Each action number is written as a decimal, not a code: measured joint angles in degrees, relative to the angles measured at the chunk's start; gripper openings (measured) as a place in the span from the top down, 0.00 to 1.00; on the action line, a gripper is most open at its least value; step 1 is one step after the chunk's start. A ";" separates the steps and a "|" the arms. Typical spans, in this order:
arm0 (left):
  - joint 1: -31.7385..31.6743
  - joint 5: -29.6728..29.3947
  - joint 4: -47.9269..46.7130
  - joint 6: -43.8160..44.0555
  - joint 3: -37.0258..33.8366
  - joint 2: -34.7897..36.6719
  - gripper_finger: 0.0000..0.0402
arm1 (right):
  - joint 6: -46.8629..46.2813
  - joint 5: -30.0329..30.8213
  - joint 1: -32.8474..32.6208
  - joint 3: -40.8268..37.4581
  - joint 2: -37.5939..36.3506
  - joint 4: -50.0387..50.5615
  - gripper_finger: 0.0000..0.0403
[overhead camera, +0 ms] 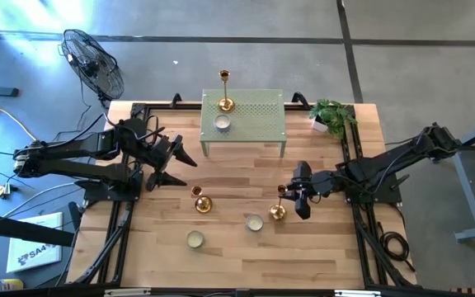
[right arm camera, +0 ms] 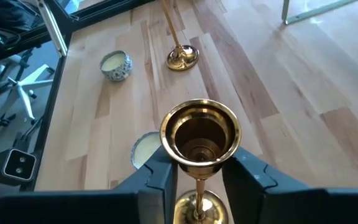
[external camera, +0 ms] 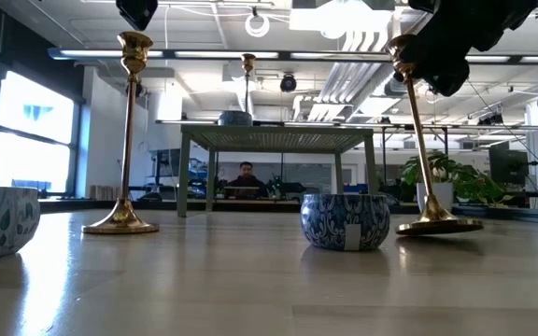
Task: Pick & Place candle stick holders
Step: Put the right gold candle holder on the shelf, then put the right blue scented candle on the shelf
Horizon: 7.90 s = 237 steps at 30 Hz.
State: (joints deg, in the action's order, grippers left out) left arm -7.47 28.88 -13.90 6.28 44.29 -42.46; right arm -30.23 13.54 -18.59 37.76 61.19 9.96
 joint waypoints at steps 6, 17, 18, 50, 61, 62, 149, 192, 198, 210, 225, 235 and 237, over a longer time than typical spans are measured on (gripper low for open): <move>0.01 0.00 0.01 0.00 0.00 0.00 0.18 | 2.94 0.99 1.25 0.00 -0.78 -1.22 0.77; -0.01 -2.92 0.01 1.91 0.00 0.00 0.18 | 17.27 1.40 6.82 12.97 -4.79 3.56 0.77; -0.01 -3.31 0.01 1.65 0.00 0.00 0.18 | 19.08 2.07 7.21 15.41 -4.76 5.33 0.77; -0.06 -28.00 -4.35 -6.05 0.04 7.62 0.18 | 38.13 -17.99 52.16 77.57 31.10 30.63 0.77; -0.06 -42.23 -6.39 -7.80 0.04 14.81 0.18 | 37.71 -21.23 53.49 77.57 38.24 31.58 0.77; -0.06 -43.11 -6.46 -8.15 0.04 15.05 0.18 | 37.71 -21.44 53.47 77.57 38.51 31.58 0.77; -0.01 -44.63 -10.27 -8.82 0.00 15.26 0.18 | 36.69 -60.77 47.02 67.43 19.11 47.49 0.45; -0.01 -31.00 -25.36 -1.51 0.00 15.35 0.18 | 14.95 -24.02 20.58 67.38 19.63 36.40 0.45; 0.01 -29.34 -26.95 -1.48 0.00 16.64 0.18 | 13.02 -23.58 18.58 67.38 22.24 29.61 0.45; -0.01 -29.27 -27.01 -1.40 0.00 21.86 0.18 | -0.63 -7.76 16.29 67.34 28.40 27.42 0.43; 0.00 -29.27 -28.46 -0.40 0.00 24.44 0.18 | 5.50 -6.05 17.51 67.34 28.87 29.27 0.42; -0.01 -29.44 -30.24 -0.42 0.00 24.44 0.18 | 9.74 -6.15 16.52 67.34 28.87 29.66 0.42; 0.01 -29.44 -30.36 -0.89 0.00 24.44 0.18 | 9.72 -6.32 16.55 67.34 28.87 29.66 0.42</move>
State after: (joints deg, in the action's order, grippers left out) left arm -7.46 -0.56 -44.26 5.40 44.29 -18.02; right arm -20.51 7.22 -2.04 105.10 90.06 39.62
